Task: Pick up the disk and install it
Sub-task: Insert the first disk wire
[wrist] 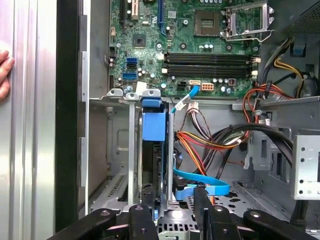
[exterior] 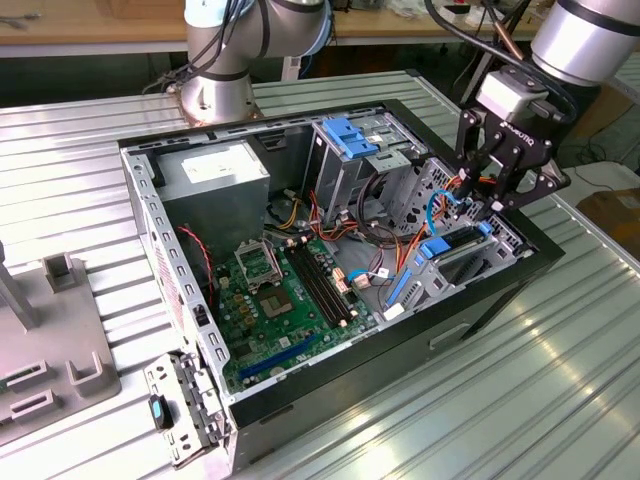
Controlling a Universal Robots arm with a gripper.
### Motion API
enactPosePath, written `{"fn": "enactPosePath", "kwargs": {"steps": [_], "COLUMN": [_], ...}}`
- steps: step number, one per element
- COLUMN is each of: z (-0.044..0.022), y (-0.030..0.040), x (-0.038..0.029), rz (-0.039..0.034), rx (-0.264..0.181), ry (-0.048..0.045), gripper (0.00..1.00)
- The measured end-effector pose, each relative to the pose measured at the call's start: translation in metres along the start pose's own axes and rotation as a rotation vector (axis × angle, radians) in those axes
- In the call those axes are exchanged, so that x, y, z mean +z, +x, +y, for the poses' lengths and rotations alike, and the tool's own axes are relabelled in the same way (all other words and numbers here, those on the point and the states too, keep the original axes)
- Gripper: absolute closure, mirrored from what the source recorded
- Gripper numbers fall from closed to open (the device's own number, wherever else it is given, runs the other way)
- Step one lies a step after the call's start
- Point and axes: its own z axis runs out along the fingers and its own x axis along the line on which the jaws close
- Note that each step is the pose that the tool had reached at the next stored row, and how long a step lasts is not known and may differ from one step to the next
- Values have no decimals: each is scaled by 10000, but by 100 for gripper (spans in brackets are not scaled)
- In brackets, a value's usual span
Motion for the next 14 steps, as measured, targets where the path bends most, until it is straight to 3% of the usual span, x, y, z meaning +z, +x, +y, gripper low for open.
{"fn": "enactPosePath", "kwargs": {"steps": [3,7,10,11,14], "z": [75,80,79,77,77], "y": [5,4,-42,-71,-73], "x": [1,2,10,23,23], "rz": [-11,-10,-84,-88,-88], "rx": [1,0,0,1,0], "ry": [13,15,18,18,18], "gripper": [56,56,56,56,56]}}
